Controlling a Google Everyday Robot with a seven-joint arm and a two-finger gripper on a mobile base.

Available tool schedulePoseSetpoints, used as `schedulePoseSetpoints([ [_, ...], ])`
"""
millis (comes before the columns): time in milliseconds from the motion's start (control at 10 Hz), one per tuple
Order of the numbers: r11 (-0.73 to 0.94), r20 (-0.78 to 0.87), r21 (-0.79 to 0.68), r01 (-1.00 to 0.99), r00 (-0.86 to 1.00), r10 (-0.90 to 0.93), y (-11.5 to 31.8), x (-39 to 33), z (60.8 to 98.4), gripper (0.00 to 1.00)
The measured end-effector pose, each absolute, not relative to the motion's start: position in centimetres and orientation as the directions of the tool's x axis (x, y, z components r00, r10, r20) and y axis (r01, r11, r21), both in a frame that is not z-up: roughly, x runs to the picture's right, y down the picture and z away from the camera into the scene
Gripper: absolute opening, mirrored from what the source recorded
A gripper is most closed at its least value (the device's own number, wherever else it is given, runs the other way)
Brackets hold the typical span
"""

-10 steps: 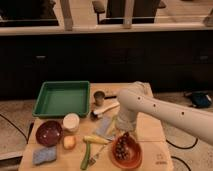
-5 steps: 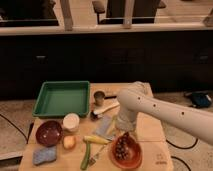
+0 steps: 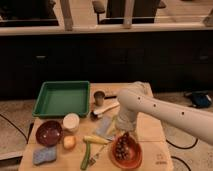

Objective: Place grapes in red bowl

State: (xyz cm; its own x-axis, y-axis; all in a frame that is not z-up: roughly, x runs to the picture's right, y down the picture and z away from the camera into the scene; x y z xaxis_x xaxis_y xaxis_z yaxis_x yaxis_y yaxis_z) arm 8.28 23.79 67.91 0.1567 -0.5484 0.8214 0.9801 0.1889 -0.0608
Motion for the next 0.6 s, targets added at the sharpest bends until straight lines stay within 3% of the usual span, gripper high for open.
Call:
schedulePoseSetpoints([
  [600,0.189,0.821,-0.061,0.980,0.157,-0.548,23.80,8.29,67.91,0.80],
])
